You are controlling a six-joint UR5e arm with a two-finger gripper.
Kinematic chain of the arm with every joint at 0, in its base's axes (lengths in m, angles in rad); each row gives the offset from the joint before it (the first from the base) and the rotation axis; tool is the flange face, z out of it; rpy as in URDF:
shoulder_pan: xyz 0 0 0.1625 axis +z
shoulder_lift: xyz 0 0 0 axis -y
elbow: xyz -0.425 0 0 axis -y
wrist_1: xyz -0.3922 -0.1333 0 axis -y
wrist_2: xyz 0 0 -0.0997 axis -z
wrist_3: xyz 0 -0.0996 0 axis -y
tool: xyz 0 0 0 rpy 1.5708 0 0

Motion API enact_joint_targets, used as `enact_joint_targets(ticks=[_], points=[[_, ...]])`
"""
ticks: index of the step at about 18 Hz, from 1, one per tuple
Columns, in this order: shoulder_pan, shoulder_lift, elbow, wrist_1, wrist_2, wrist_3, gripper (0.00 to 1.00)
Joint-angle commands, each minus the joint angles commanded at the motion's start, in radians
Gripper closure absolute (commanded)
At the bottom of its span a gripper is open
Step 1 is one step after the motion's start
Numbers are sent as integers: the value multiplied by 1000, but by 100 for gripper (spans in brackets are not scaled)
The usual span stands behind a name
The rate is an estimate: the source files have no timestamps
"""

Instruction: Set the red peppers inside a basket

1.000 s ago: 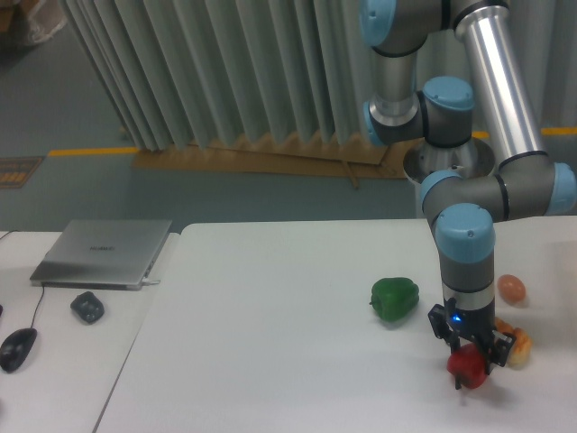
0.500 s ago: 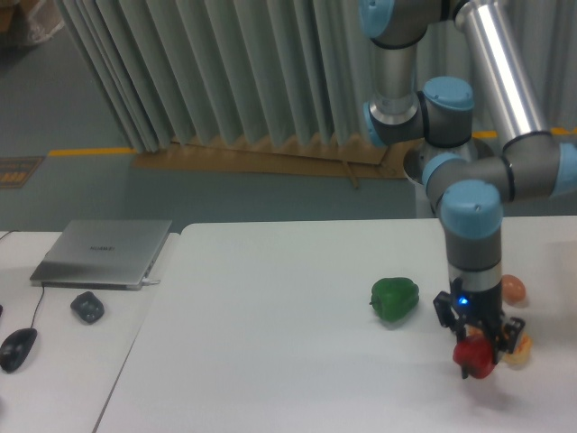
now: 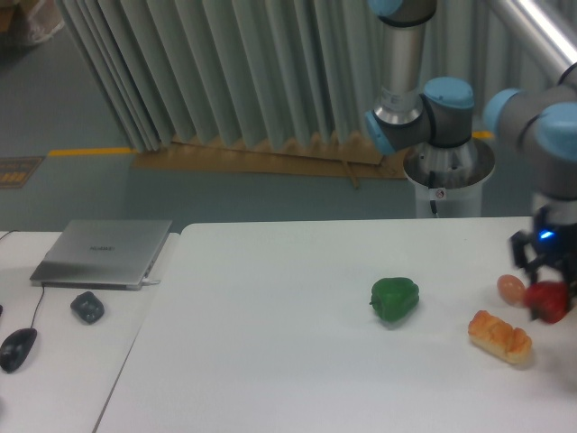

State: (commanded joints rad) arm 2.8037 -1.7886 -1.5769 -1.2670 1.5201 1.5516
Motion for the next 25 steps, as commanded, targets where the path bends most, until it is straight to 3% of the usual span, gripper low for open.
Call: enact_joint_targets(ticks=[4,8,11,18,21,25], points=[[118,-5,0,4,43,261,65],[218,-53,12,37,68,499,64],[250,-100,12,113,66,568,64],[298,-158,14,170,55,716,59],[298,-161,15,170,55,748,39],[292,-161,14,170,55,745,25]])
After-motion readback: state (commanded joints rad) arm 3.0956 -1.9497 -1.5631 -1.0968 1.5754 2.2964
